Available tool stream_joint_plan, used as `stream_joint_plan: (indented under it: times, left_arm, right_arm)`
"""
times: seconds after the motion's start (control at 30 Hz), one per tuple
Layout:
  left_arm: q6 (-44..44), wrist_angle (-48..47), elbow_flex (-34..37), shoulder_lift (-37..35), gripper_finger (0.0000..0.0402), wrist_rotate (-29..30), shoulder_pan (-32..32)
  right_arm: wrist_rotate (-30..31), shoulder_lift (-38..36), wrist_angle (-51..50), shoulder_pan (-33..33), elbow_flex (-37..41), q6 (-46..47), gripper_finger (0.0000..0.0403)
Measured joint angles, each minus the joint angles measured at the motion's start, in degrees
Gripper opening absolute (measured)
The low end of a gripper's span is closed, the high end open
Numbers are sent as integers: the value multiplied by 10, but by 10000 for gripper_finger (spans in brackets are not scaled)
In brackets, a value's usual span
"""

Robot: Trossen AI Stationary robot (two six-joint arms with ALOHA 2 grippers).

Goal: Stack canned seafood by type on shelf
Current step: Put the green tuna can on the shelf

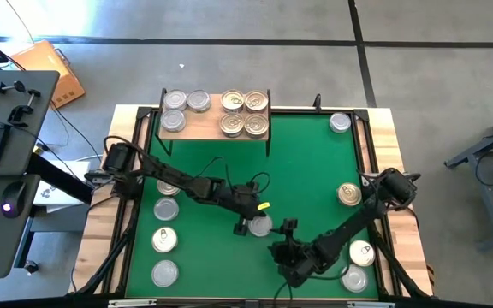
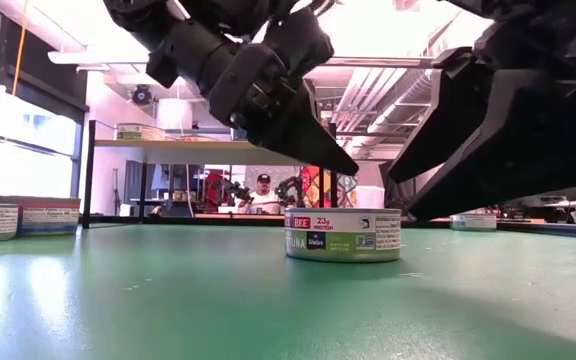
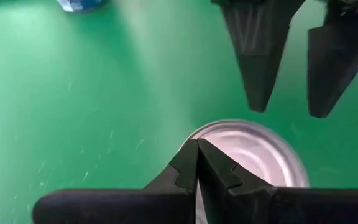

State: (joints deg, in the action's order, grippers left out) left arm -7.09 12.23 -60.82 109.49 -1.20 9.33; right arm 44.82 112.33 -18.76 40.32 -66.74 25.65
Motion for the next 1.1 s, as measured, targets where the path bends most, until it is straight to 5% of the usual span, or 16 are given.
stream_joint_plan:
  times: [0.53, 1.1]
  left_arm:
    - [14, -14, -1, 55, 0, 3, -33]
    - [15, -13, -2, 10, 0, 3, -16]
  right_arm:
    - [-9, 0, 0, -7, 0, 14, 277]
    - [-33, 0, -28, -4, 0, 29, 277]
